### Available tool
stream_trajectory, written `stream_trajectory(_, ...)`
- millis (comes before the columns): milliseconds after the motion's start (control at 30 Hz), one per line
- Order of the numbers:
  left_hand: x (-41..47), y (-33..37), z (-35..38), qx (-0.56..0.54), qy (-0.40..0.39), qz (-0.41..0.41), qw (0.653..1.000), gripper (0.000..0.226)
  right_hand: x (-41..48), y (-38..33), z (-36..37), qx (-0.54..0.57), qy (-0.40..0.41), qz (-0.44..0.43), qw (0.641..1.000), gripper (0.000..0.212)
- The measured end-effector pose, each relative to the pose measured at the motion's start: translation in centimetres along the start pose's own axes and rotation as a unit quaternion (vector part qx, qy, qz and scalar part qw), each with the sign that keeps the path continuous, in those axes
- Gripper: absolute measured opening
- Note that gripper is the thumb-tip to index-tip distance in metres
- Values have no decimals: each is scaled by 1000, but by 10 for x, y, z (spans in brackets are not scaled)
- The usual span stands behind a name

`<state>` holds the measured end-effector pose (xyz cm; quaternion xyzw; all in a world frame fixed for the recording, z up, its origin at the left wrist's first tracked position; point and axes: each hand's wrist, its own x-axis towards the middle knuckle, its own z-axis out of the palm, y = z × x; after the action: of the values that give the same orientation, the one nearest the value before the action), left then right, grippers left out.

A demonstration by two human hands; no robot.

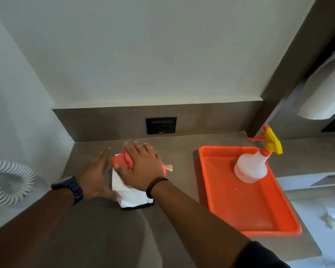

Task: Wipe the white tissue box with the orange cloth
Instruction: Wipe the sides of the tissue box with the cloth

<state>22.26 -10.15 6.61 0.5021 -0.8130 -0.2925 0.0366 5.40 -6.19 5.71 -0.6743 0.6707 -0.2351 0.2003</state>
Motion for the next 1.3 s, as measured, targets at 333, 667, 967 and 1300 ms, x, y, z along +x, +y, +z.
stream_trajectory(333, 18, -3, 15, -33, -15, 44, 998, 132, -11, 3, 7, -82, 11, -44, 996, 52)
stream_trajectory(667, 20, -3, 15, -7, 4, 41, 999, 116, 2, 5, 6, 1, 37, 42, 998, 44)
stream_trajectory(967, 18, 3, 14, 39, 7, 9, 999, 128, -17, 24, 3, -56, 25, -85, 995, 43)
stream_trajectory(1300, 15, 3, 14, 53, 19, 4, 998, 118, -7, 11, 8, -56, 33, -73, 995, 44)
